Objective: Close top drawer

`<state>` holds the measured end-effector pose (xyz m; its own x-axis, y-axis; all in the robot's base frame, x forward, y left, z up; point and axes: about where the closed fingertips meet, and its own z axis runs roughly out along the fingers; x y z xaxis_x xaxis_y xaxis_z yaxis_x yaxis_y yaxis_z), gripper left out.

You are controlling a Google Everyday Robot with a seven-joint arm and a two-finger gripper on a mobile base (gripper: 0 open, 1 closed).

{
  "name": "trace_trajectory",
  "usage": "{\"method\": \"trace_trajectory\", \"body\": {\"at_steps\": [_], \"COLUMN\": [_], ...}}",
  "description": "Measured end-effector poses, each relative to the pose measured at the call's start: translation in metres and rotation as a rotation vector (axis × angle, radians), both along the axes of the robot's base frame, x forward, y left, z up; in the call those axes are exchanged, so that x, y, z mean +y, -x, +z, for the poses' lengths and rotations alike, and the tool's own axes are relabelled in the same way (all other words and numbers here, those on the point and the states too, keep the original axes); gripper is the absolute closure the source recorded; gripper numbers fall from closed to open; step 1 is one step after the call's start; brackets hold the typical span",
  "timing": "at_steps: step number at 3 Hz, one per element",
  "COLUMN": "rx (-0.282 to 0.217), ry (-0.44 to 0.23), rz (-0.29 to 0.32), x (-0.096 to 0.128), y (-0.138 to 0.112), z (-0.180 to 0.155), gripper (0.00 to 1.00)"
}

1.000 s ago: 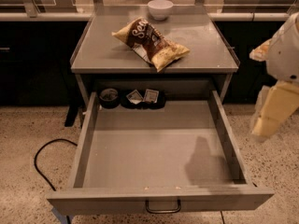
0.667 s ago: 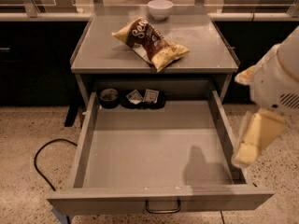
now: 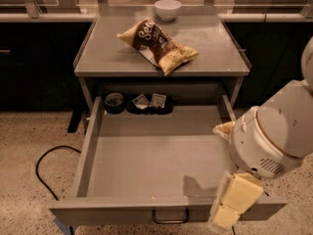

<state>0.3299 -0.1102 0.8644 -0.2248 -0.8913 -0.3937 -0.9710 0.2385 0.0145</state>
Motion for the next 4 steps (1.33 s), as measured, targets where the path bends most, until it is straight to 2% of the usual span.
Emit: {"method": "trace_trajectory", "body": {"at_steps": [1,3,4], "rx": [0.0,0.044,0.087], "ry": [0.0,-0.021,-0.019], "rz": [0.0,0.012,0.069], "x": [0.0,0.011,0.026], "y": [0.0,0.016,0.039], "z": [0.0,-0.03,-0.048], "gripper": [0.0,0.0,0.0]}}
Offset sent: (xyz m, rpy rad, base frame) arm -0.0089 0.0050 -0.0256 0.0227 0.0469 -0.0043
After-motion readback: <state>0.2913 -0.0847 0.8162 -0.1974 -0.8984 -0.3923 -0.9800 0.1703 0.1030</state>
